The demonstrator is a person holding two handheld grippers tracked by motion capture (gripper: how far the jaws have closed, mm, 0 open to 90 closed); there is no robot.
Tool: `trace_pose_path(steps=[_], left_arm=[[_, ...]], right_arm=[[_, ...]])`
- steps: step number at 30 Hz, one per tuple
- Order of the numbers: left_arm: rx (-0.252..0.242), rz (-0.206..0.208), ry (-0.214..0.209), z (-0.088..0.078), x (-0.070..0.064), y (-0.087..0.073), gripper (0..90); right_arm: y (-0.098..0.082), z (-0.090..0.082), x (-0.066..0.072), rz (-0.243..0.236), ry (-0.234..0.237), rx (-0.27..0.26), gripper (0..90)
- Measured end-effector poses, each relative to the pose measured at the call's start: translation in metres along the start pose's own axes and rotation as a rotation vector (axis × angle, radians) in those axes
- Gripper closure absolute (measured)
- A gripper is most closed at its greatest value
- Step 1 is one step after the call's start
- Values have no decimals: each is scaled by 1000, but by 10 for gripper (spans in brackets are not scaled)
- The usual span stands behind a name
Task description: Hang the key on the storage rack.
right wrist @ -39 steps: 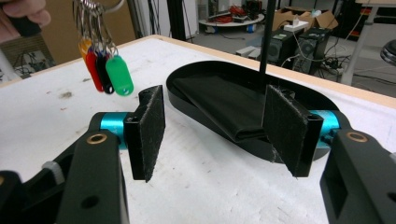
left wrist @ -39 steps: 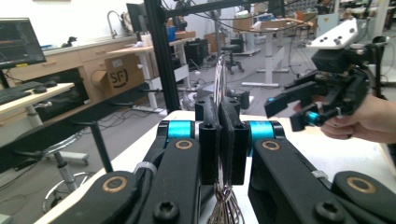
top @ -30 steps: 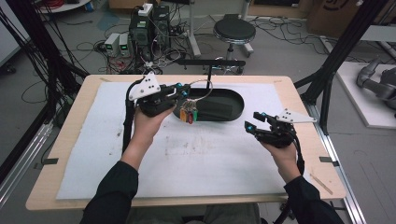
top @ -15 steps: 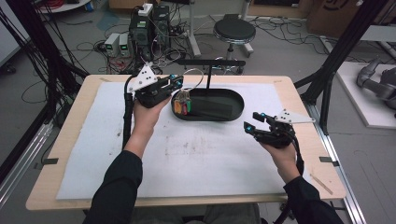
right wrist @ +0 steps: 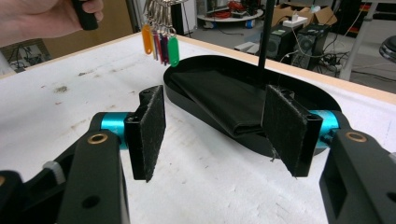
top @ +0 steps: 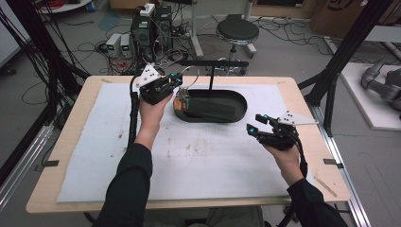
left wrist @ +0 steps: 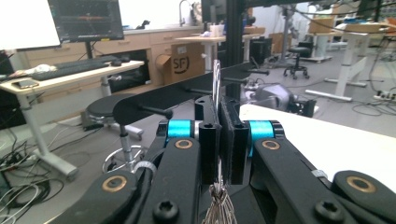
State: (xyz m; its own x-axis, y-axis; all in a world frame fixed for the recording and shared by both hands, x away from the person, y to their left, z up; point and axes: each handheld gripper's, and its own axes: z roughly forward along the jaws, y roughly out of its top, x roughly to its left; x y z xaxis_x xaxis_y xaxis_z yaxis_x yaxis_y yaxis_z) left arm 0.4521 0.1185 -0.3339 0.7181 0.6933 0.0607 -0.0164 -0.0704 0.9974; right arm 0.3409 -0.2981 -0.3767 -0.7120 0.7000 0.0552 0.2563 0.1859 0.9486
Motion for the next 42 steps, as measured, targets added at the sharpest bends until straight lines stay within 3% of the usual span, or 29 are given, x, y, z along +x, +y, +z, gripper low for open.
trace_pose_path(steps=[13,23,42], left_arm=[[53,-26,18,17,7,-3,865],[78,-64,57,18,18,-12,865],[94,-107,106,21,23,-23,845]], right_arm=[[-1,-2,1,-1,0,1,406],[-2,-2,1,-1,3,3,407],[-3,-3,-1,1,-2,-1,407]])
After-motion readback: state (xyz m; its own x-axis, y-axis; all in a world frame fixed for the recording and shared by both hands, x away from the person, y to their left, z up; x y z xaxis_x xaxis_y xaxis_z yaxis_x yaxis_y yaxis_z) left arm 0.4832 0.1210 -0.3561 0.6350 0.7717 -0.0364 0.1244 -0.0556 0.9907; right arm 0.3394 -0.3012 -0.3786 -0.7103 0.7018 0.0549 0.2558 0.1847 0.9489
